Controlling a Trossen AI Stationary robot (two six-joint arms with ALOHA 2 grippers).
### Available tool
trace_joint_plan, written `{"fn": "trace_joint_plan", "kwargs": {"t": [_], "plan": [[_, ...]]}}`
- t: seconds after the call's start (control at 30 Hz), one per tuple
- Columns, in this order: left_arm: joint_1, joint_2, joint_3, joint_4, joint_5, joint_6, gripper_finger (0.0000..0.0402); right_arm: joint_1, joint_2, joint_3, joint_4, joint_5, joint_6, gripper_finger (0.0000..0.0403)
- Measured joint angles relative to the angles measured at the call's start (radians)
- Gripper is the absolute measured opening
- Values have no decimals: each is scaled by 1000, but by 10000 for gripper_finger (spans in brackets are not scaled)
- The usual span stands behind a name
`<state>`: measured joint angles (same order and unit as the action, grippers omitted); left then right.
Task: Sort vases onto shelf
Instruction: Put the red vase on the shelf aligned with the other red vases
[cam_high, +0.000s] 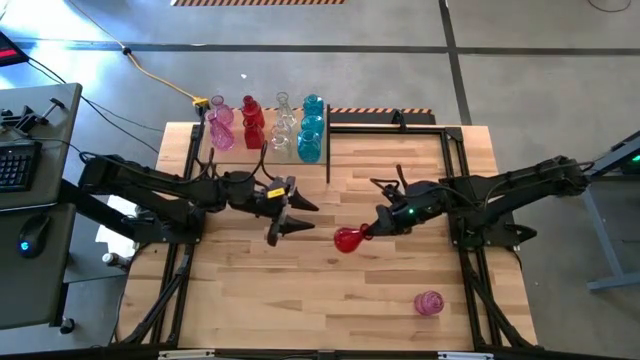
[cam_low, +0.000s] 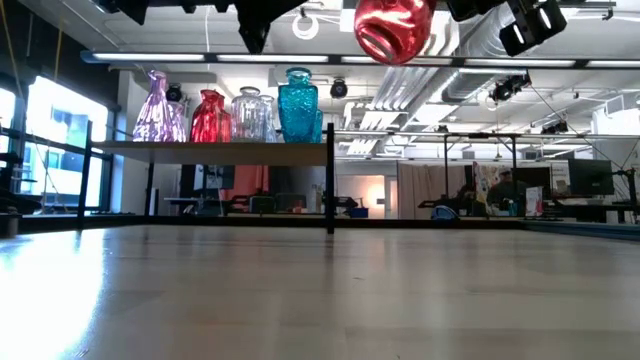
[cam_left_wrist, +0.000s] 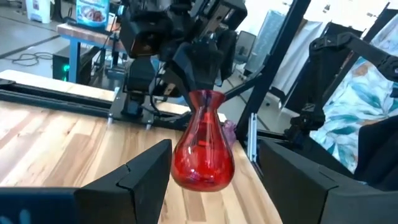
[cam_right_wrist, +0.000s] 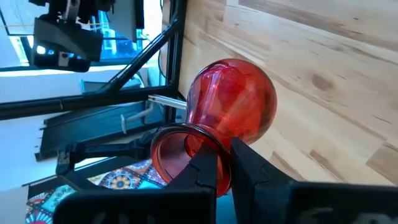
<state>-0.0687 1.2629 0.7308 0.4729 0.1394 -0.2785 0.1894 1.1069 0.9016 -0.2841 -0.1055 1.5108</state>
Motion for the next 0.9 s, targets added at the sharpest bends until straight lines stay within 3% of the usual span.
{"fn": "trace_joint_plan", "kwargs": {"t": [0.4,0.9], "plan": [[0,0,105,-63,0,37,234,0,2,0,82,29,-6,0],[0,0,141,-87,0,46,234,-54,2,0,227,97,-325,0]]}}
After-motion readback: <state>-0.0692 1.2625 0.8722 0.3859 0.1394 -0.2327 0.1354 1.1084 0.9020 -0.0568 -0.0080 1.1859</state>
